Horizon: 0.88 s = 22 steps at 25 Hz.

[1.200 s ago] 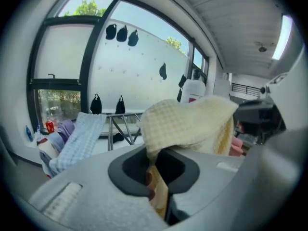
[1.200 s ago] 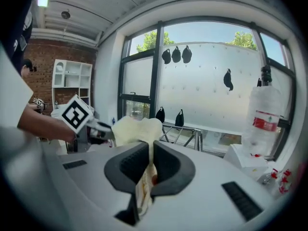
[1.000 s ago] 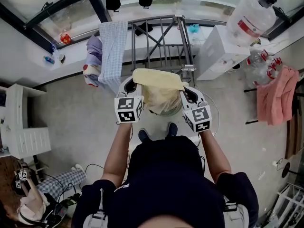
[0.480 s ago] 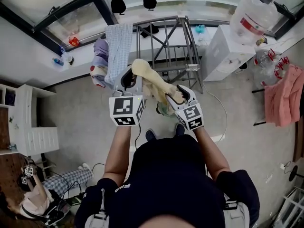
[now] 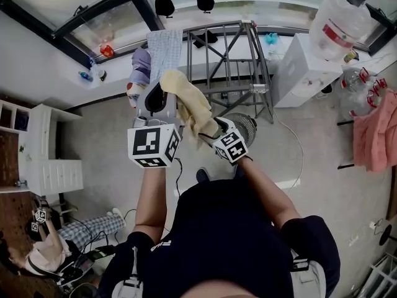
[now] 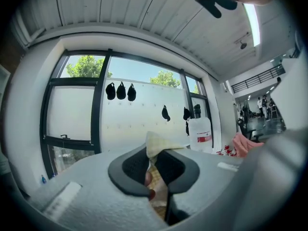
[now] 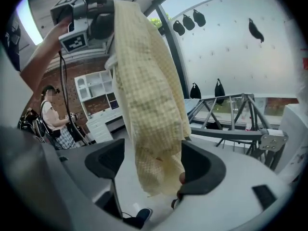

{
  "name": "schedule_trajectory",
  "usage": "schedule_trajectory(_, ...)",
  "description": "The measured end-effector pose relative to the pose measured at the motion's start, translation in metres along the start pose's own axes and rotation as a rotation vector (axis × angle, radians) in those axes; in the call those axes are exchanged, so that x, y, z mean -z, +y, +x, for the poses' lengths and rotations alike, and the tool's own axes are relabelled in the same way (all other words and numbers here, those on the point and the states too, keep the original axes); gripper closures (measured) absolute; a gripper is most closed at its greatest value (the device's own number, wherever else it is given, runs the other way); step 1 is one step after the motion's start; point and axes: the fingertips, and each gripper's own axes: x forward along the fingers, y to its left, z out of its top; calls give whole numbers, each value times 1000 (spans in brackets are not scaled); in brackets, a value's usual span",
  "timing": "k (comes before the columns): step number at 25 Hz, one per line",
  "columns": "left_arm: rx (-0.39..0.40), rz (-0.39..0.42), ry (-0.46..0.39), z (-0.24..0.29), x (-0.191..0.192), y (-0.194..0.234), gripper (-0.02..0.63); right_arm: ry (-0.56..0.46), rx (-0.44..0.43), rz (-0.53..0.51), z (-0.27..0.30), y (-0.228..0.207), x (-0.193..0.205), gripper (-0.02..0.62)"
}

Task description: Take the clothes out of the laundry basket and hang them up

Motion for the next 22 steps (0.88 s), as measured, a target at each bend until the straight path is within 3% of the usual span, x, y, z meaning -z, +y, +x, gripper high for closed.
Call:
schedule_trajectory(4,-27,2,-13,-11,-11,12,568,-45,-60,23,37,6,-9,235)
schedule_trajectory(5,-42,8,-12,-14,-11,17,569,-61,-32,2,38,3,-15,313)
schedule_trajectory(7,-81,15,-5,-21,-9,32,568,-80,72,-39,33,-12,-24,543)
schedule_trajectory(8,-104,14,-2,-25,-8,41,568,-85,110,-44,27,-19,-28,575)
schedule_trajectory(14,-263,-24,26,-48,12,105,568,-143,226,-47,-33,-63,-66,580)
schedule_trajectory(18,-318,-14,129,-58,46,127,568,-241,307,-2,-86,-96,-118,580)
schedule_trajectory(22,-360,-38,212,-60,84,128,568,-321,315,38,-125,-116,-170,580)
